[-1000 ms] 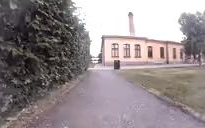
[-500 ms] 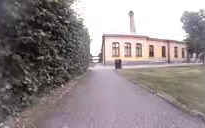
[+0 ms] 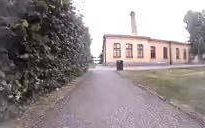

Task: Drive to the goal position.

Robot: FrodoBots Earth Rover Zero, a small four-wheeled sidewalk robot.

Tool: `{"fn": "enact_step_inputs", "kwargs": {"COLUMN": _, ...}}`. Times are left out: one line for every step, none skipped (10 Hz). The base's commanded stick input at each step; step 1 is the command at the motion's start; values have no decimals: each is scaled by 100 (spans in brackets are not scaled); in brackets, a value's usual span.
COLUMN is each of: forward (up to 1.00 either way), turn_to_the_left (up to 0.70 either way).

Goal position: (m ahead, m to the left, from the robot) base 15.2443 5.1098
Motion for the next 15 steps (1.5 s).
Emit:
{"fn": "enact_step_inputs", "kwargs": {"forward": 85, "turn_to_the_left": 1}}
{"fn": "enact_step_inputs", "kwargs": {"forward": 85, "turn_to_the_left": 1}}
{"fn": "enact_step_inputs", "kwargs": {"forward": 85, "turn_to_the_left": 1}}
{"fn": "enact_step_inputs", "kwargs": {"forward": 85, "turn_to_the_left": 1}}
{"fn": "enact_step_inputs", "kwargs": {"forward": 85, "turn_to_the_left": 1}}
{"fn": "enact_step_inputs", "kwargs": {"forward": 85, "turn_to_the_left": 1}}
{"fn": "enact_step_inputs", "kwargs": {"forward": 85, "turn_to_the_left": -10}}
{"fn": "enact_step_inputs", "kwargs": {"forward": 85, "turn_to_the_left": -29}}
{"fn": "enact_step_inputs", "kwargs": {"forward": 85, "turn_to_the_left": -8}}
{"fn": "enact_step_inputs", "kwargs": {"forward": 85, "turn_to_the_left": 1}}
{"fn": "enact_step_inputs", "kwargs": {"forward": 85, "turn_to_the_left": 1}}
{"fn": "enact_step_inputs", "kwargs": {"forward": 85, "turn_to_the_left": 1}}
{"fn": "enact_step_inputs", "kwargs": {"forward": 85, "turn_to_the_left": 1}}
{"fn": "enact_step_inputs", "kwargs": {"forward": 85, "turn_to_the_left": 1}}
{"fn": "enact_step_inputs", "kwargs": {"forward": 85, "turn_to_the_left": 1}}
